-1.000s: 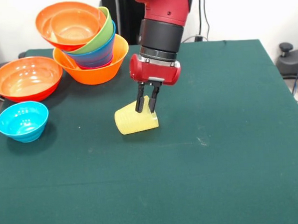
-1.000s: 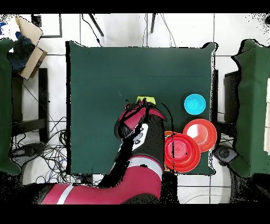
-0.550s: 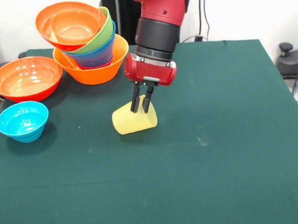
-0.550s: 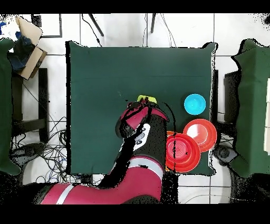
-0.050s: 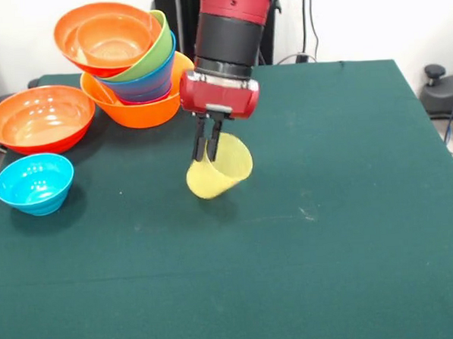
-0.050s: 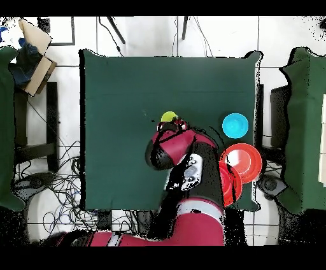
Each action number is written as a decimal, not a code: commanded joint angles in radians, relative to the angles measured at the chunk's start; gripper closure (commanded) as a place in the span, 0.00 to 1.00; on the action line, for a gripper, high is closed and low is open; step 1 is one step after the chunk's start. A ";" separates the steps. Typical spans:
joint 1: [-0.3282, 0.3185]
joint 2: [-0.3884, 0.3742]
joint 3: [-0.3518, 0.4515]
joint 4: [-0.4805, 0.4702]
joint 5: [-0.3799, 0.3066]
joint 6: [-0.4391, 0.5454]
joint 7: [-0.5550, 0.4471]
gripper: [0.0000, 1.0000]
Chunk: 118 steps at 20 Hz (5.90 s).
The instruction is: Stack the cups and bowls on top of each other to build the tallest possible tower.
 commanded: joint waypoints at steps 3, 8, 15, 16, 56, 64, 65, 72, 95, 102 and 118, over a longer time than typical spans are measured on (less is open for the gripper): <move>-0.278 -0.362 0.444 0.318 0.152 0.334 -0.286 1.00; -0.412 -0.470 0.609 0.385 0.261 0.445 -0.378 1.00; -0.502 -0.547 0.721 0.404 0.332 0.539 -0.423 1.00; -0.510 -0.542 0.732 0.403 0.328 0.537 -0.420 1.00; -1.109 -0.774 1.314 0.966 0.327 0.261 -0.330 1.00; -1.201 -0.731 1.369 1.017 0.216 0.226 -0.293 1.00; -1.206 -0.723 1.363 1.018 0.194 0.221 -0.287 1.00; -1.233 -0.674 1.326 1.011 0.075 0.211 -0.252 1.00; -1.552 -0.676 1.868 0.940 0.389 0.473 -0.348 1.00; -1.726 -0.677 2.309 0.804 0.465 0.740 -0.134 1.00; -1.487 -0.651 1.987 0.689 0.370 0.777 -0.209 1.00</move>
